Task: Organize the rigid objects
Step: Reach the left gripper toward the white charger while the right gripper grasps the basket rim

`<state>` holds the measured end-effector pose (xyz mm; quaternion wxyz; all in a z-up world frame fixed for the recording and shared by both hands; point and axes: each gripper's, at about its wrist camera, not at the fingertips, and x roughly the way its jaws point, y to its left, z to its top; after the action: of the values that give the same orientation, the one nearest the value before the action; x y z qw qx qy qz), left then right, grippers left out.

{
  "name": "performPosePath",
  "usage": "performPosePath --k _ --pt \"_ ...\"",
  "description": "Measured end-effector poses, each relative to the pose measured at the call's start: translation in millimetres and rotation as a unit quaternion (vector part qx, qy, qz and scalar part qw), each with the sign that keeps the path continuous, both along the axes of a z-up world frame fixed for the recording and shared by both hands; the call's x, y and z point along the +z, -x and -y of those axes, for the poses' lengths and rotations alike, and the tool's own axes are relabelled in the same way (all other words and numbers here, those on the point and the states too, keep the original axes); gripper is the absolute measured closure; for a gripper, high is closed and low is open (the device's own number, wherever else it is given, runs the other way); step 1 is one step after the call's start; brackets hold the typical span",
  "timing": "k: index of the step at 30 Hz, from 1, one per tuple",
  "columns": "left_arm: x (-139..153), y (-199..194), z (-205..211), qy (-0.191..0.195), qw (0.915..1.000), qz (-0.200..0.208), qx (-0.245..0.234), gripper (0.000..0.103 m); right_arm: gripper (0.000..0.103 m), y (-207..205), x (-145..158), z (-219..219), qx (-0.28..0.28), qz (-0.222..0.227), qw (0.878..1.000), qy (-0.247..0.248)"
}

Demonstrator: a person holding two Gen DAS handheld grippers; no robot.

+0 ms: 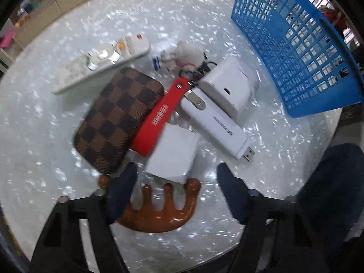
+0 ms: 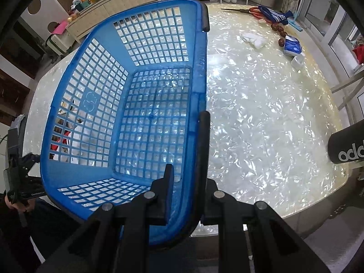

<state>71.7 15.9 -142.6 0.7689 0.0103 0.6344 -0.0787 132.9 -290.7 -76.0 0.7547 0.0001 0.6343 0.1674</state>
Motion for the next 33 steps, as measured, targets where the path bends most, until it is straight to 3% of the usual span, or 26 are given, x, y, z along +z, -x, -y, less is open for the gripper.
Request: performPosePath --k 6,10,12,20,26,33 --pt "-6.7 -8.8 -4.4 0.008 1.0 0.004 0.001 0.032 0.086 -1.4 -2.6 1.2 0.0 -0.003 1.0 -0.007" --pt "-5.4 -15.5 -8.9 0.001 1.0 0.008 0.003 0.051 0.086 -3.3 -5.6 1.2 0.0 -0.004 1.0 -0.008" --pt "-4.0 -19.3 -12.0 0.006 0.9999 0.008 0.005 0.053 0.086 -3.7 -6.7 1.9 -0.001 -0.004 1.0 -0.01" --pt "-1.6 -11.4 -15.1 0.017 0.9997 0.006 0.014 0.056 0.086 -5.3 -8.5 3.2 -0.006 -0.004 1.0 -0.015" --pt "26.1 12.1 -31.9 0.053 0.9974 0.032 0.037 0.058 0.086 -4.0 -7.9 3.4 -0.006 -0.003 1.0 -0.017" --pt "57.4 16.3 -35.5 0.059 0.9949 0.067 0.046 0.06 0.087 -1.8 -8.2 -2.7 0.015 -0.005 1.0 -0.026"
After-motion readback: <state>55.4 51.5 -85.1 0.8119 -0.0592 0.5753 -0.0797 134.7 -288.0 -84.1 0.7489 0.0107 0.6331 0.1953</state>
